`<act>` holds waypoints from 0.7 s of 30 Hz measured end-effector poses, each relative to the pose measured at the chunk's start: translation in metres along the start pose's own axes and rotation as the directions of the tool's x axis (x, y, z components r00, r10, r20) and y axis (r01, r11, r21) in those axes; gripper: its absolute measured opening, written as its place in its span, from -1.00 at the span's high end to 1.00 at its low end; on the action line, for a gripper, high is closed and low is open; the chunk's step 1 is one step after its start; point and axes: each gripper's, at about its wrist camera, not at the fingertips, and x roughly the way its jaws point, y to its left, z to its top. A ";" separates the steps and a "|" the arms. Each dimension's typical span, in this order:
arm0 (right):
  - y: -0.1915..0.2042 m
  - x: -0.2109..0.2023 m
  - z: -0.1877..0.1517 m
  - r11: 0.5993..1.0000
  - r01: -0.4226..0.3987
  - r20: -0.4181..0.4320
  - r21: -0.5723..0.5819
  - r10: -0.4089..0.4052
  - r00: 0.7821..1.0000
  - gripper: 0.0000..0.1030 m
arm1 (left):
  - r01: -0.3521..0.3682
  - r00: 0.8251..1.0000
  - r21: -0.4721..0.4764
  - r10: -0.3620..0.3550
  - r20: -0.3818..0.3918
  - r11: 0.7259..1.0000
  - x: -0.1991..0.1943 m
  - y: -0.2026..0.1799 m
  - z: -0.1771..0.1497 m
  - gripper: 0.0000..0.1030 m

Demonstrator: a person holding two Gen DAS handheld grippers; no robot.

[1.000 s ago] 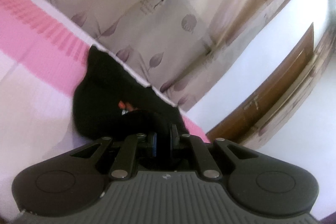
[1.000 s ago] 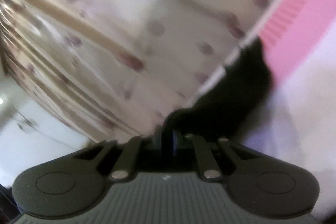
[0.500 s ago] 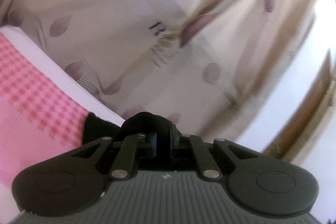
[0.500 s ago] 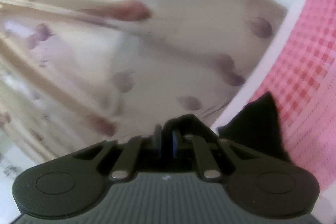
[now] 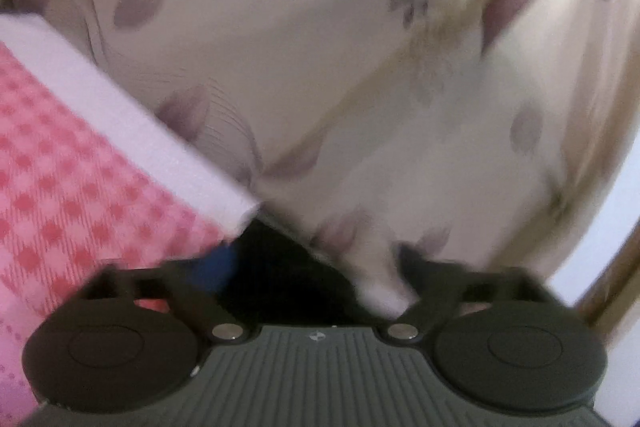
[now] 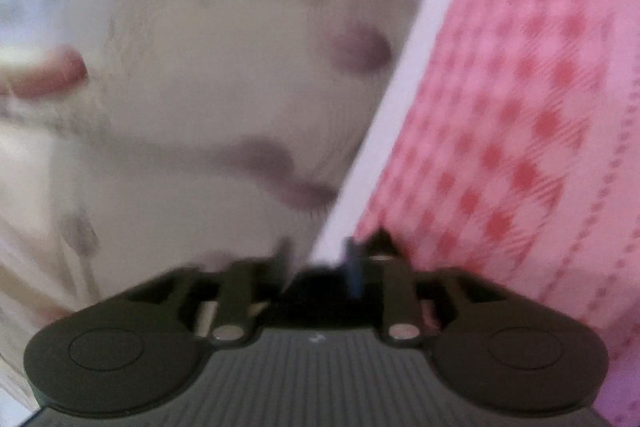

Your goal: Fold small clothes

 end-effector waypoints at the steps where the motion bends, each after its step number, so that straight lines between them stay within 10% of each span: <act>1: -0.004 -0.008 0.001 0.998 -0.052 0.024 0.041 0.051 0.998 -0.30 | 0.000 0.999 0.004 0.000 0.049 1.000 -0.007 -0.001 0.003 -0.98; 7: 0.062 -0.028 -0.032 0.936 -0.156 -0.186 -0.317 0.100 0.977 -0.30 | 0.010 1.000 0.140 -0.009 -0.006 0.990 -0.024 -0.022 0.010 -0.97; 12: 0.119 0.014 -0.101 0.676 -0.184 -0.393 -0.713 -0.170 0.904 -0.28 | 0.037 0.989 0.179 -0.011 -0.145 0.983 -0.025 -0.030 -0.014 -0.95; 17: 0.137 0.083 -0.146 0.517 -0.293 -0.514 -0.804 -0.357 0.780 -0.28 | 0.067 0.926 0.191 0.010 -0.378 0.979 0.007 -0.040 -0.034 -0.86; 21: 0.139 0.120 -0.146 0.487 -0.250 -0.472 -0.837 -0.411 0.780 -0.24 | 0.101 0.891 0.184 -0.006 -0.454 0.978 0.046 -0.048 -0.034 -0.95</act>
